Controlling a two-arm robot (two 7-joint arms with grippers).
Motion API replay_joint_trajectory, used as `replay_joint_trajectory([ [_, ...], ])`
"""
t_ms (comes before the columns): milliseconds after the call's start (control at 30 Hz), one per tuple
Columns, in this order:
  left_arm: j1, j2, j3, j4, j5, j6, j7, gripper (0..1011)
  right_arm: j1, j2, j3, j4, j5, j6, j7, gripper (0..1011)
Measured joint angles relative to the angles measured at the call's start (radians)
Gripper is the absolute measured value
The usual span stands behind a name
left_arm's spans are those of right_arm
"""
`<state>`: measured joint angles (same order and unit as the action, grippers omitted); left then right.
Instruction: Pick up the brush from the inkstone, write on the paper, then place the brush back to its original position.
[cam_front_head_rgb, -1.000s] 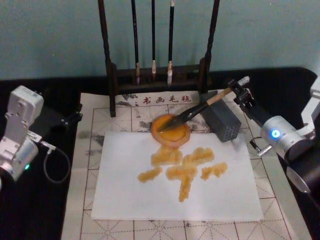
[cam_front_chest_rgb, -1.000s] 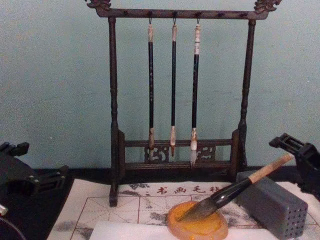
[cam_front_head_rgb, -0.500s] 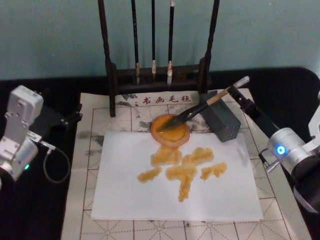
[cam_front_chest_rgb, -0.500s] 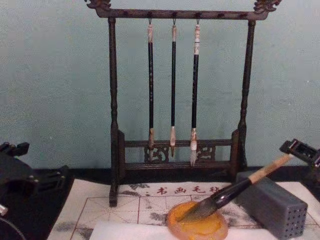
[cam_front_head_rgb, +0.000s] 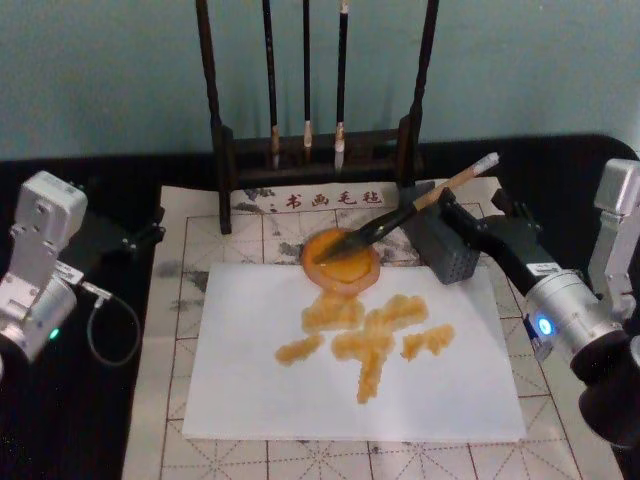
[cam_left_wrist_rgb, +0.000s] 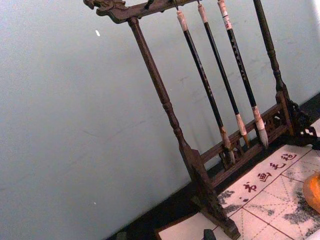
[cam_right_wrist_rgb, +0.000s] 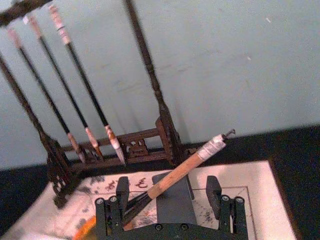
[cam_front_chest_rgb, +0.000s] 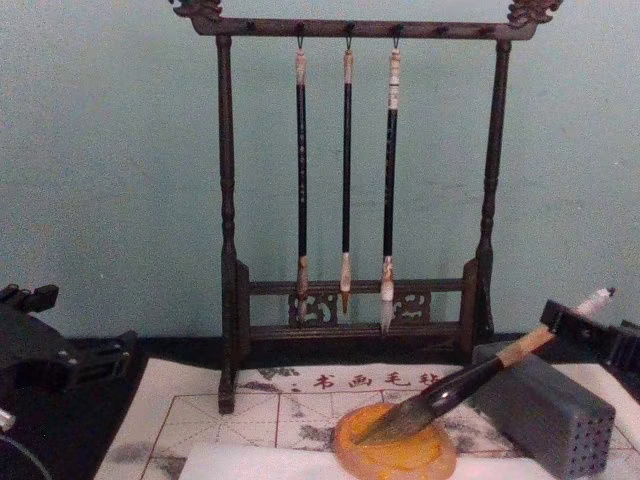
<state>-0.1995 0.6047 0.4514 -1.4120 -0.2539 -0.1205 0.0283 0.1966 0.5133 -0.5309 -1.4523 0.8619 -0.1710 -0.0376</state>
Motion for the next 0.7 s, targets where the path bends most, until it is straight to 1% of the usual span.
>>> replay_joint_trajectory([
  [33, 0.000, 0.000, 0.000, 0.000, 0.000, 0.000, 0.000, 1001, 0.001, 0.005, -0.011, 0.001, -0.042, -0.010, -0.009, 1000],
  [133, 0.000, 0.000, 0.000, 0.000, 0.000, 0.000, 0.000, 1001, 0.003, 0.013, -0.031, 0.003, -0.113, -0.025, -0.022, 1000],
  [167, 0.000, 0.000, 0.000, 0.000, 0.000, 0.000, 0.000, 1001, 0.004, 0.021, -0.044, 0.003, -0.158, -0.032, -0.028, 1000],
  [267, 0.000, 0.000, 0.000, 0.000, 0.000, 0.000, 0.000, 1001, 0.007, 0.032, -0.063, 0.004, -0.224, -0.037, -0.037, 1000],
  [300, 0.000, 0.000, 0.000, 0.000, 0.000, 0.000, 0.000, 1001, 0.009, 0.038, -0.074, 0.005, -0.266, -0.040, -0.044, 1000],
  [367, 0.000, 0.000, 0.000, 0.000, 0.000, 0.000, 0.000, 1001, 0.012, 0.042, -0.083, 0.007, -0.306, -0.042, -0.054, 1000],
  [400, 0.000, 0.000, 0.000, 0.000, 0.000, 0.000, 0.000, 1001, 0.014, 0.046, -0.091, 0.009, -0.345, -0.044, -0.066, 1000],
  [500, 0.000, 0.000, 0.000, 0.000, 0.000, 0.000, 0.000, 1001, 0.017, 0.049, -0.102, 0.014, -0.394, -0.045, -0.080, 1000],
  [533, 0.000, 0.000, 0.000, 0.000, 0.000, 0.000, 0.000, 1001, 0.019, 0.051, -0.109, 0.018, -0.426, -0.045, -0.088, 1000],
  [567, 0.000, 0.000, 0.000, 0.000, 0.000, 0.000, 0.000, 1001, 0.020, 0.051, -0.112, 0.021, -0.439, -0.045, -0.092, 1000],
  [600, 0.000, 0.000, 0.000, 0.000, 0.000, 0.000, 0.000, 1001, 0.022, 0.052, -0.116, 0.024, -0.461, -0.045, -0.098, 1000],
  [700, 0.000, 0.000, 0.000, 0.000, 0.000, 0.000, 0.000, 1001, 0.022, 0.052, -0.116, 0.025, -0.462, -0.045, -0.099, 1000],
])
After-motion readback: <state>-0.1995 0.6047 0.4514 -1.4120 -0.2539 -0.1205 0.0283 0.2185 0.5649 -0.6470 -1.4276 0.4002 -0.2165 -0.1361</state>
